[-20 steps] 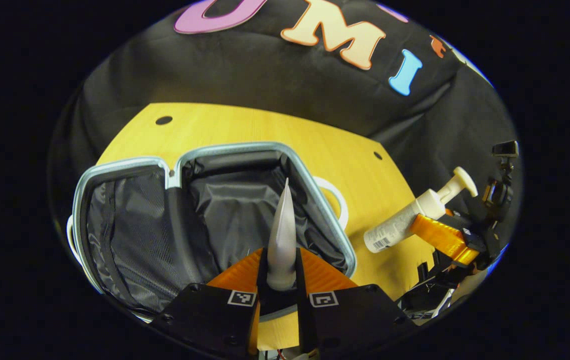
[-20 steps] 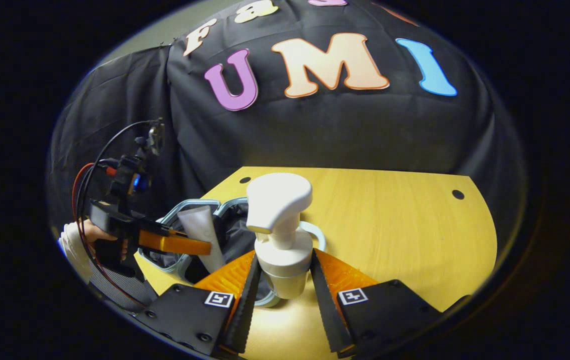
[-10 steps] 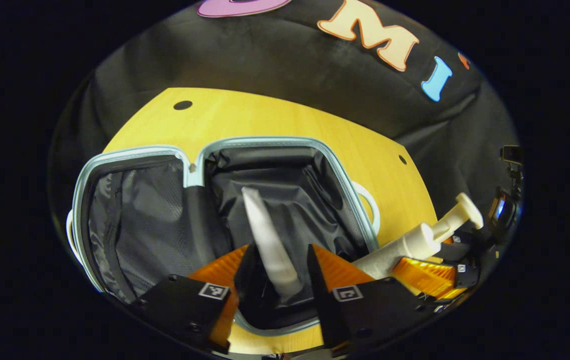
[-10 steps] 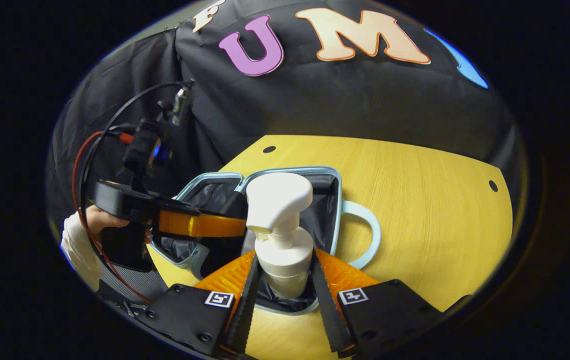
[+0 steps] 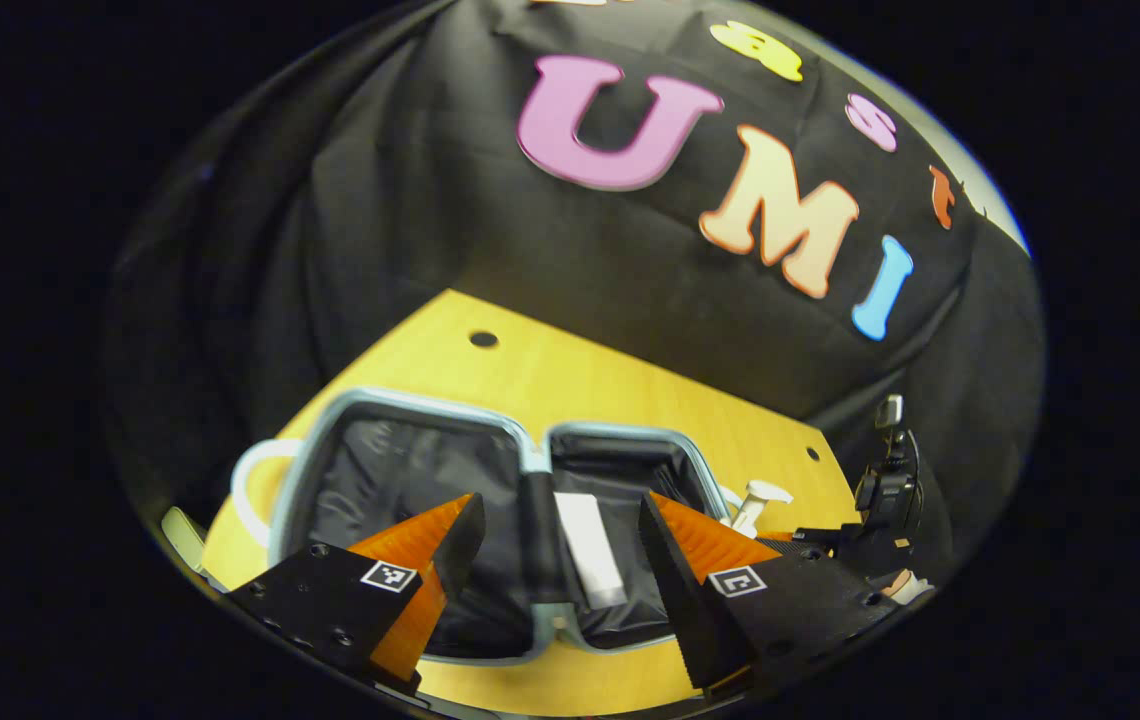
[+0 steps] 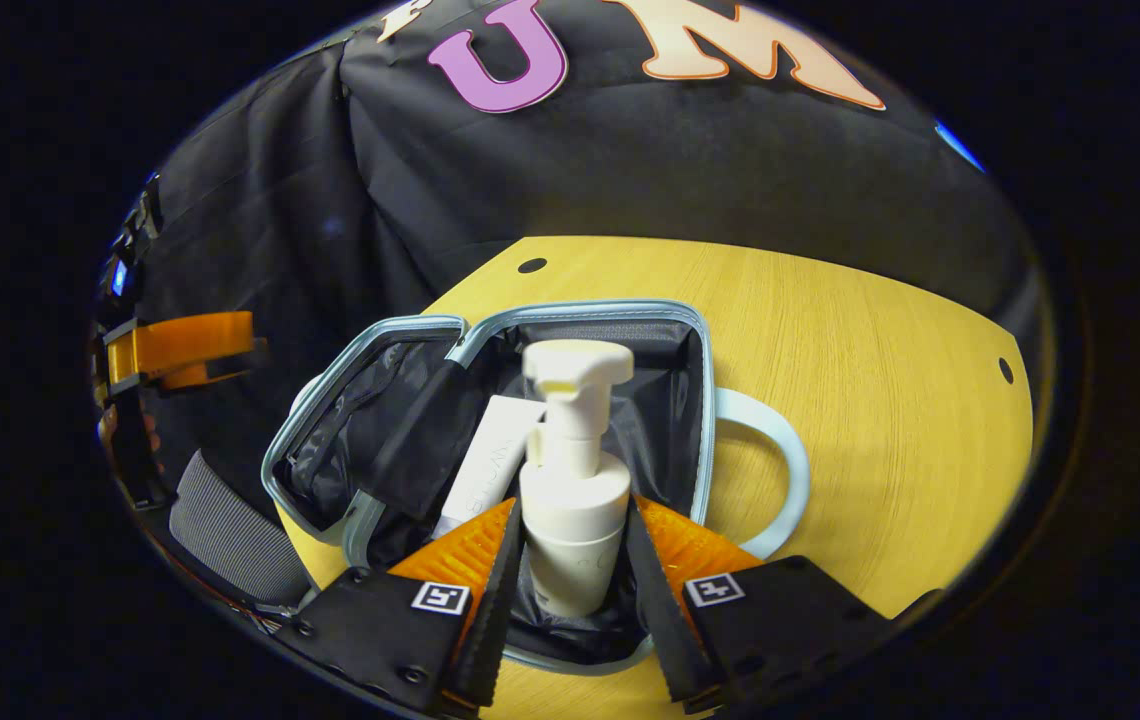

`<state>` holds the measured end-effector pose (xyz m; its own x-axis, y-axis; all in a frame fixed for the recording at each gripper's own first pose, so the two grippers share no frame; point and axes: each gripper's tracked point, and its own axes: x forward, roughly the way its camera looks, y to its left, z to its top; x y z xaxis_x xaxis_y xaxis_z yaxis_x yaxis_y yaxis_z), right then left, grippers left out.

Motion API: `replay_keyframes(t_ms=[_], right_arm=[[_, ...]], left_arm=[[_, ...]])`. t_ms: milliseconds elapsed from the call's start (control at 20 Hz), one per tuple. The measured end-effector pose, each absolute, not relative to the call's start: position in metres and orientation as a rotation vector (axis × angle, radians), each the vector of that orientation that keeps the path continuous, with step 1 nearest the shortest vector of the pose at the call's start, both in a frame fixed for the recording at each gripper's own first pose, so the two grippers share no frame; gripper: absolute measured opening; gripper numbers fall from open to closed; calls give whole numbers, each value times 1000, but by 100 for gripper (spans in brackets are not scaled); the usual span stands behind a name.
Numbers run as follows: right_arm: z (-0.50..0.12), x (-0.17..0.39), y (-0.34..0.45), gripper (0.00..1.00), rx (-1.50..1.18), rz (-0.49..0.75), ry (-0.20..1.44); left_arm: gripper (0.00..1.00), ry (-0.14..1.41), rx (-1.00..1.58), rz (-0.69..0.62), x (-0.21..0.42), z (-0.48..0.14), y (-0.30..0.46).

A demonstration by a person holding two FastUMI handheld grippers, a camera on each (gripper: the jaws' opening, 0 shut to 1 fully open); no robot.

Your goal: First open the suitcase, pack the skin care products into it, and then close the suitcase.

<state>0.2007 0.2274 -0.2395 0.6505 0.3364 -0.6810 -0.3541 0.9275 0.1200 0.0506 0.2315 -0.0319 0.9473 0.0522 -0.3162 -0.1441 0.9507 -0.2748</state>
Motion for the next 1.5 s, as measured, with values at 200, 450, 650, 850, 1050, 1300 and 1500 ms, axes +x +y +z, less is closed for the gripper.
replay_keyframes(t_ms=[200,450,650,850,1050,1300,1500], right_arm=[[-234,200,232,86,-25,394,731],[-194,197,241,92,-3,403,551],[-151,180,239,98,-15,412,400],[-120,148,224,99,-27,409,335],[-105,122,197,99,-49,342,318],[-106,103,161,99,-68,245,340],[-105,98,154,99,-84,226,335]], left_arm=[[94,266,-215,244,14,-38,302],[94,196,-374,320,-5,-74,362],[95,221,-484,343,-2,-118,396],[95,223,-604,369,9,-155,429],[95,271,-669,365,21,-188,446],[93,318,-700,342,36,-213,447],[60,328,-757,319,45,-223,442]])
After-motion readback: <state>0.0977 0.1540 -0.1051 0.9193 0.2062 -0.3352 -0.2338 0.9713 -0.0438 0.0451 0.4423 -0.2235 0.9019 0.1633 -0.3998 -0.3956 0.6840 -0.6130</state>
